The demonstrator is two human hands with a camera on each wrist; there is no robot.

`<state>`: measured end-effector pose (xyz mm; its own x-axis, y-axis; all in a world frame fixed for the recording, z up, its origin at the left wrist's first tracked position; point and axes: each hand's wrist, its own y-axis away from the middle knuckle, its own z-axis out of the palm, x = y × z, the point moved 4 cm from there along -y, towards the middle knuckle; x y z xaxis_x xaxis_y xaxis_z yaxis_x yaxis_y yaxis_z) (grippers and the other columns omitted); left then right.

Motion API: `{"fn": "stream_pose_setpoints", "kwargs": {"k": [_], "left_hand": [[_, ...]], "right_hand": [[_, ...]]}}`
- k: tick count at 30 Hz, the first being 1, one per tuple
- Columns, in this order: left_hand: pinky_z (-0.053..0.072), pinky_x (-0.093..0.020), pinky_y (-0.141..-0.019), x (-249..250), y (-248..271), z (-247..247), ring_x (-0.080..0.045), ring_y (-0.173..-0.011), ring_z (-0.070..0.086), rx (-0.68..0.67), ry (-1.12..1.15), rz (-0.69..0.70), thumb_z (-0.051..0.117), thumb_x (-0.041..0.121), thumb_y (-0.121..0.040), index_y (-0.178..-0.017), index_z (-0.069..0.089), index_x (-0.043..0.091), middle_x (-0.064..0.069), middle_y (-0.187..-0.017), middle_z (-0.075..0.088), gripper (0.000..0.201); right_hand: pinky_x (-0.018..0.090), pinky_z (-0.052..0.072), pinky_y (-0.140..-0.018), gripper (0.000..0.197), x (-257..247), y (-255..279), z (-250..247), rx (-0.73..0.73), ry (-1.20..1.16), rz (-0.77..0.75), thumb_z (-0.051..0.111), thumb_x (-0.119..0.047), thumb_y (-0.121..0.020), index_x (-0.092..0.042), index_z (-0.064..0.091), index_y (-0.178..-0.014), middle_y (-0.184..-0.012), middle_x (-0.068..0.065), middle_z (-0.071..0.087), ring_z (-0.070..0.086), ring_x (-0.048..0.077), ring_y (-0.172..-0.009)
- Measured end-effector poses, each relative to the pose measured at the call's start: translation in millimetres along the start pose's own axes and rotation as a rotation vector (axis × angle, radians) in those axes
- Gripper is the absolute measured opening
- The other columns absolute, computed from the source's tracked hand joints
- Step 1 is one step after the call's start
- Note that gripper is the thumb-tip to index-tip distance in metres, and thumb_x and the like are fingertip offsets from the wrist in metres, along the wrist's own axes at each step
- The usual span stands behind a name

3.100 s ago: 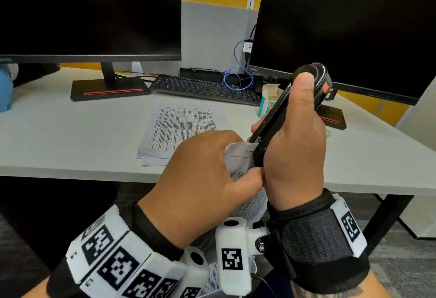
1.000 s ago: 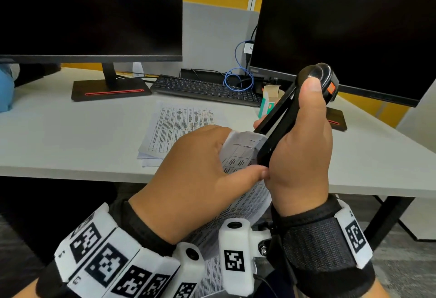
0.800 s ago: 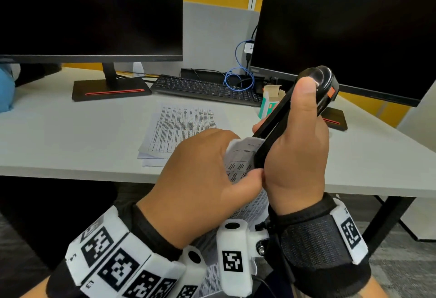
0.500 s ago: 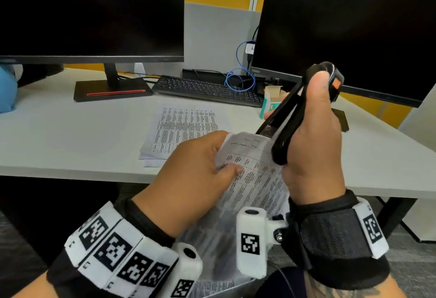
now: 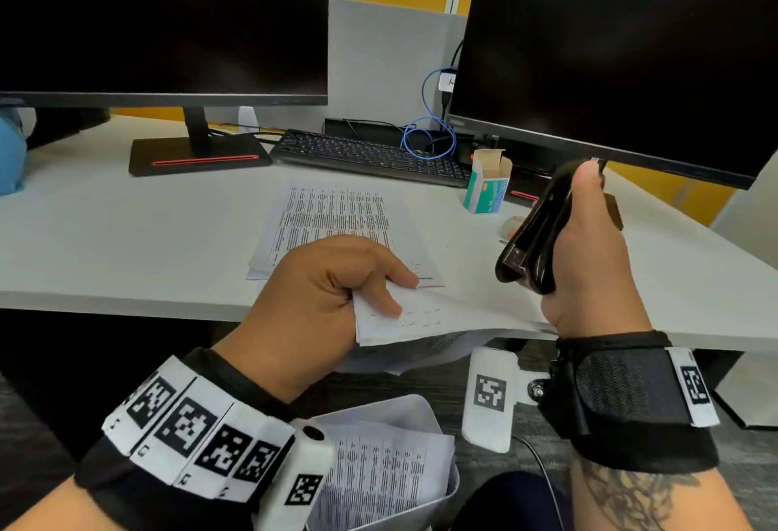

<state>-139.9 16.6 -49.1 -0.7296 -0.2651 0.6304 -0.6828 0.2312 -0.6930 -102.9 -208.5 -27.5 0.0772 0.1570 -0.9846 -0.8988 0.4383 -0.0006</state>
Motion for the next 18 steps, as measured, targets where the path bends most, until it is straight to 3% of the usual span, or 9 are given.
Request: {"fn": "stream_pose_setpoints", "kwargs": {"k": [3, 6, 8, 10, 11, 13, 16, 18], "left_hand": [[0.05, -0.014, -0.068, -5.0, 0.5, 1.0, -0.004, -0.075, 0.068, -0.004, 0.078, -0.184, 0.075, -0.007, -0.076, -0.069, 0.072, 0.017, 0.007, -0.079, 0.073, 0.026], [0.05, -0.022, -0.062, -14.0, 1.1, -1.3, -0.012, -0.068, 0.065, 0.017, 0.068, -0.308, 0.074, 0.009, -0.082, -0.074, 0.07, 0.019, 0.0, -0.072, 0.07, 0.014], [0.05, -0.027, -0.06, -20.9, 2.5, -3.6, -0.014, -0.065, 0.063, 0.037, 0.043, -0.361, 0.073, 0.016, -0.084, -0.075, 0.067, 0.021, -0.003, -0.072, 0.069, 0.012], [0.052, -0.027, -0.061, -27.5, 3.9, -5.7, -0.012, -0.066, 0.064, 0.055, 0.038, -0.409, 0.07, 0.02, -0.087, -0.076, 0.067, 0.022, 0.0, -0.074, 0.07, 0.011], [0.053, -0.026, -0.062, -29.7, 4.6, -6.0, -0.011, -0.068, 0.066, 0.06, 0.038, -0.43, 0.069, 0.021, -0.088, -0.078, 0.068, 0.021, 0.001, -0.076, 0.071, 0.009], [0.057, -0.029, -0.067, -34.2, 5.7, -6.4, -0.011, -0.073, 0.068, 0.061, 0.031, -0.454, 0.067, 0.022, -0.089, -0.083, 0.07, 0.021, 0.003, -0.08, 0.073, 0.007], [0.058, -0.034, -0.069, -39.9, 7.0, -6.7, -0.012, -0.075, 0.069, 0.076, 0.039, -0.481, 0.066, 0.021, -0.091, -0.085, 0.069, 0.022, 0.003, -0.081, 0.073, 0.007], [0.057, -0.035, -0.07, -41.5, 7.0, -8.1, -0.012, -0.077, 0.069, 0.095, 0.042, -0.477, 0.066, 0.023, -0.091, -0.085, 0.069, 0.024, 0.003, -0.083, 0.073, 0.007]], "right_hand": [[0.04, 0.051, -0.076, 0.054, 16.7, -10.5, 0.7, -0.078, 0.002, 0.157, 0.035, -0.075, -0.088, -0.033, 0.062, -0.106, -0.106, 0.005, 0.064, 0.062, 0.022, -0.092], [0.033, 0.051, -0.067, 0.056, 34.8, -18.6, -0.7, -0.118, -0.004, 0.299, 0.041, -0.072, -0.088, -0.027, 0.062, -0.114, -0.093, 0.006, 0.062, 0.061, 0.021, -0.085], [0.032, 0.052, -0.068, 0.038, 42.7, -21.9, -1.3, -0.137, 0.025, 0.322, 0.054, -0.056, -0.091, -0.023, 0.063, -0.107, -0.088, 0.005, 0.063, 0.061, 0.021, -0.081], [0.031, 0.05, -0.068, 0.01, 47.5, -25.6, -1.5, -0.145, 0.102, 0.296, 0.063, -0.027, -0.089, -0.018, 0.063, -0.094, -0.075, 0.002, 0.063, 0.059, 0.018, -0.069], [0.032, 0.048, -0.066, 0.005, 49.3, -28.5, -2.0, -0.147, 0.17, 0.267, 0.064, -0.015, -0.086, -0.015, 0.062, -0.091, -0.072, 0.003, 0.063, 0.057, 0.017, -0.066], [0.035, 0.048, -0.067, 0.016, 52.6, -35.5, -2.4, -0.158, 0.346, 0.189, 0.066, -0.004, -0.08, -0.011, 0.062, -0.093, -0.081, 0.011, 0.062, 0.057, 0.023, -0.071], [0.044, 0.053, -0.073, 0.032, 51.5, -41.6, 2.2, -0.169, 0.563, 0.039, 0.07, -0.006, -0.076, -0.008, 0.067, -0.108, -0.095, 0.016, 0.065, 0.061, 0.03, -0.082], [0.045, 0.052, -0.093, 0.055, 50.3, -43.6, 7.6, -0.181, 0.616, -0.02, 0.07, -0.01, -0.081, -0.01, 0.057, -0.134, -0.118, 0.011, 0.065, 0.062, 0.027, -0.104]]}}
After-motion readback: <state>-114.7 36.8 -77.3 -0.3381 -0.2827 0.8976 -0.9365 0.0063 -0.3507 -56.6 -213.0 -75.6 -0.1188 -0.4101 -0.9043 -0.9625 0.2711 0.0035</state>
